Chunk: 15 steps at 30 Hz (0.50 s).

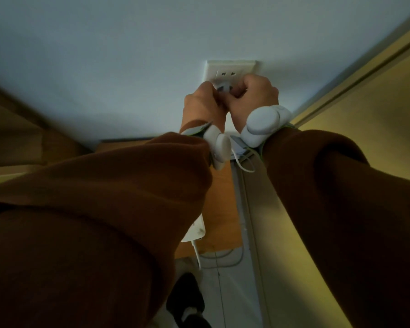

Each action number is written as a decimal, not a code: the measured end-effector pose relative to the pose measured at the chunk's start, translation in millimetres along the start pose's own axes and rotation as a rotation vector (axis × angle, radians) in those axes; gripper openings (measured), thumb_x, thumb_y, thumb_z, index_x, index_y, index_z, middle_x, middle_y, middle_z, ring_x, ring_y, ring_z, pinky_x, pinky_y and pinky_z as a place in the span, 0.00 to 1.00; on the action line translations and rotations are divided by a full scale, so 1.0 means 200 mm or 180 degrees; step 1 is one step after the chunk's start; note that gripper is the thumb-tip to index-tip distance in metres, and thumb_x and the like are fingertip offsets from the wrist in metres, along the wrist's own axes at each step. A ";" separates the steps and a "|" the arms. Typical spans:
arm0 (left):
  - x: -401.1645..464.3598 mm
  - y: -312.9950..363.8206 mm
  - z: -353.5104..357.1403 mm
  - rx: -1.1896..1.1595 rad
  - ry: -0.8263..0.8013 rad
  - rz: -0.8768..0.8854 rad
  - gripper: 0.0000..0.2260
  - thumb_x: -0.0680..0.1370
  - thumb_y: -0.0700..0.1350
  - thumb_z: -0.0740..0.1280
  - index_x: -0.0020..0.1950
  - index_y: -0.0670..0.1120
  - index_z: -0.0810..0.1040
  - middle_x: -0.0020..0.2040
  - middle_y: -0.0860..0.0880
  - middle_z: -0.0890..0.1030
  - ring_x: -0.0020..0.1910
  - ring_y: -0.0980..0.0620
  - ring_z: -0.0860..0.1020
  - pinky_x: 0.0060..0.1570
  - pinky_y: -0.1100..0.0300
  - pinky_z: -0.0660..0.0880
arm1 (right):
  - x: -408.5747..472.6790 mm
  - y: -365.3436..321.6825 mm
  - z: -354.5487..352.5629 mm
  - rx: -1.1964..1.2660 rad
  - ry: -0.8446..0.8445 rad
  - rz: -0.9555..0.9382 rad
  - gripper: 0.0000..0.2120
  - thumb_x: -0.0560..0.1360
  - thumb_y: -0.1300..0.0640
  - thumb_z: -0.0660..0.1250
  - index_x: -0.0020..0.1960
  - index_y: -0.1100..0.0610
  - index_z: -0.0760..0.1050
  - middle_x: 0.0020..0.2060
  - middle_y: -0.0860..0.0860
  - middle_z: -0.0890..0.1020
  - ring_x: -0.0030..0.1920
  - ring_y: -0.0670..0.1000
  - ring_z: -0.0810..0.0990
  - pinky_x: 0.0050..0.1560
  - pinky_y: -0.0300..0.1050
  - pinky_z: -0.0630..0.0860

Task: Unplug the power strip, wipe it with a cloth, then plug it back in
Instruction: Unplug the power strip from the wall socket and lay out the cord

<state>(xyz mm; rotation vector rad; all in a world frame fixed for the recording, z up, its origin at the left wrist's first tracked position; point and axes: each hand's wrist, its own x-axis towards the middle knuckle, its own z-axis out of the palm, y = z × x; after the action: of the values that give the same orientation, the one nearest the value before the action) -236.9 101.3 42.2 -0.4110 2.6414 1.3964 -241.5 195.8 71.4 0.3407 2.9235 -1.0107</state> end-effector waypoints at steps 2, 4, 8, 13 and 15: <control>0.00 0.00 0.01 -0.0035 0.0030 -0.0011 0.05 0.81 0.47 0.65 0.48 0.46 0.76 0.46 0.48 0.77 0.32 0.59 0.71 0.31 0.69 0.65 | 0.00 0.00 -0.01 0.0000 -0.0018 -0.0028 0.14 0.73 0.47 0.73 0.45 0.58 0.81 0.45 0.54 0.85 0.49 0.58 0.83 0.53 0.51 0.78; 0.01 -0.01 0.02 -0.0064 0.0078 0.0004 0.06 0.81 0.47 0.65 0.47 0.46 0.77 0.46 0.48 0.79 0.33 0.59 0.72 0.29 0.71 0.64 | 0.00 0.01 -0.02 0.0035 -0.0047 -0.0028 0.12 0.73 0.47 0.74 0.43 0.57 0.80 0.45 0.53 0.85 0.50 0.57 0.83 0.53 0.50 0.79; 0.00 -0.03 0.02 -0.0100 0.0145 0.0002 0.05 0.79 0.47 0.67 0.47 0.46 0.79 0.47 0.47 0.81 0.33 0.60 0.73 0.29 0.73 0.65 | -0.02 0.00 -0.04 0.0061 -0.0094 -0.0047 0.11 0.73 0.49 0.73 0.44 0.57 0.82 0.45 0.52 0.85 0.50 0.56 0.83 0.51 0.45 0.78; -0.03 -0.05 0.03 -0.0025 0.0186 0.0045 0.05 0.78 0.46 0.68 0.47 0.46 0.80 0.46 0.47 0.82 0.37 0.54 0.78 0.27 0.74 0.66 | -0.05 0.03 -0.03 0.0158 0.0004 -0.0038 0.12 0.71 0.49 0.75 0.42 0.59 0.82 0.38 0.49 0.82 0.45 0.54 0.83 0.47 0.45 0.78; -0.07 -0.09 0.05 0.0025 0.0122 0.0008 0.04 0.78 0.45 0.68 0.47 0.46 0.80 0.47 0.46 0.82 0.37 0.53 0.78 0.27 0.75 0.66 | -0.09 0.08 -0.01 0.0189 0.0032 -0.0040 0.12 0.71 0.49 0.75 0.41 0.59 0.83 0.36 0.50 0.83 0.42 0.53 0.83 0.45 0.48 0.79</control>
<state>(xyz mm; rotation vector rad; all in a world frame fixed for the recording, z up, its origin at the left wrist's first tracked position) -217.8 102.0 26.3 -0.4380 2.6777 1.3924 -220.0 205.9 65.9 0.3309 2.9129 -1.1023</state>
